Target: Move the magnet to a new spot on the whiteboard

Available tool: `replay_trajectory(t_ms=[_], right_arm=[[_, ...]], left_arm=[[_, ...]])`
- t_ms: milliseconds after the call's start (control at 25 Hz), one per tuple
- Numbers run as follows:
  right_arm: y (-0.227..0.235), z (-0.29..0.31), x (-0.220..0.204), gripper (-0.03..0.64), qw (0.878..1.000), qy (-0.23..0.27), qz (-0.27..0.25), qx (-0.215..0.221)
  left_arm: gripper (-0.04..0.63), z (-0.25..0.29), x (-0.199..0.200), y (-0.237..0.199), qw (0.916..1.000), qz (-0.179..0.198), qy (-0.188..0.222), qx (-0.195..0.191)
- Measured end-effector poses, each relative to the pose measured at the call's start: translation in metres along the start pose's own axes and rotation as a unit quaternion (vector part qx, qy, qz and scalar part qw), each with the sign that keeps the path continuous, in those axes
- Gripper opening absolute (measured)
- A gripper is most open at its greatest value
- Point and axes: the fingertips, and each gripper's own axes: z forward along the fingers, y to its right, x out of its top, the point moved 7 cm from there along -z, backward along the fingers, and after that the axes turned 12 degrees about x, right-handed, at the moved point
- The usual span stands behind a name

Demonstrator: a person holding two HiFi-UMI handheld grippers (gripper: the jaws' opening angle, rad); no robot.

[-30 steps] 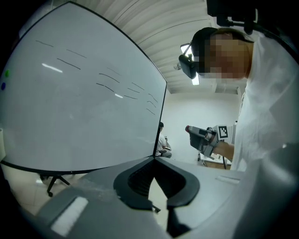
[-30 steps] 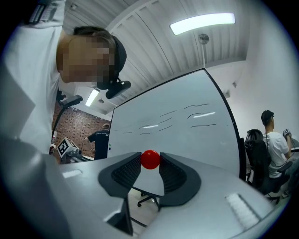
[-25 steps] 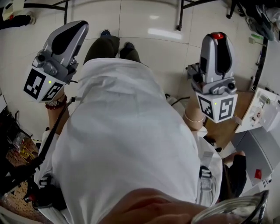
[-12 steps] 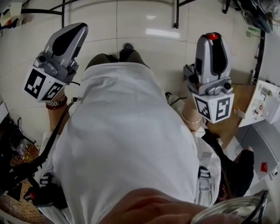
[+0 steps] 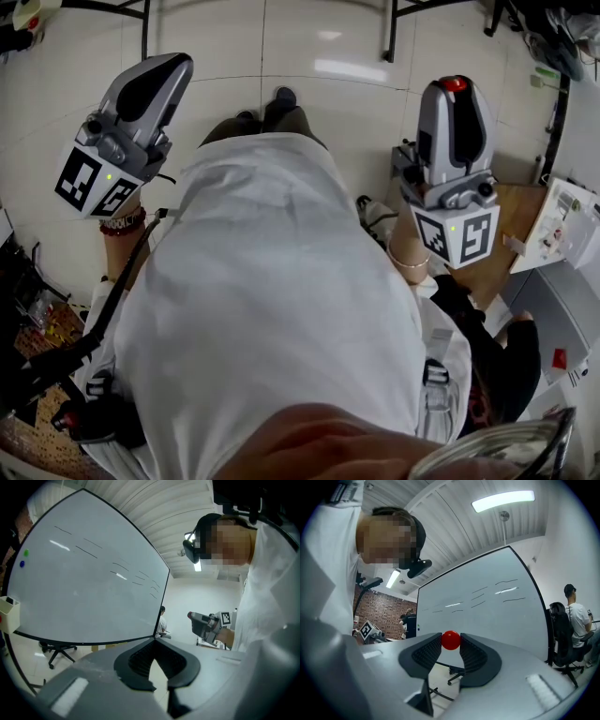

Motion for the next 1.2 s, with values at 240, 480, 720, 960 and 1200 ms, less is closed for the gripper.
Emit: replay_trajectory(t_ms=[240, 480, 720, 960, 1200], right_arm=[[-0.037, 0.039, 0.001, 0.126, 1.000, -0.028, 0.010, 0.008], [-0.093, 0.066, -0.006, 0.126, 0.999, -0.046, 0.007, 0.010], [-0.124, 0.062, 0.003, 0.126, 0.999, -0.044, -0.015, -0.023], [-0.128, 0.057, 0.007, 0.126, 0.998, -0.044, -0.018, -0.046], [-0.078, 0.065, 0.019, 0.126, 0.998, -0.038, -0.034, -0.042]], left_arm=[[0.006, -0.045, -0.006, -0.027, 0.9996, -0.025, -0.009, 0.005], [0.006, -0.095, -0.027, -0.055, 0.9993, -0.037, -0.007, 0.007], [0.006, -0.123, -0.033, -0.068, 0.9994, -0.032, 0.007, -0.009], [0.006, -0.114, -0.029, -0.074, 0.9988, -0.032, 0.019, -0.032], [0.006, -0.062, -0.011, -0.062, 0.9977, -0.024, 0.037, -0.052]])
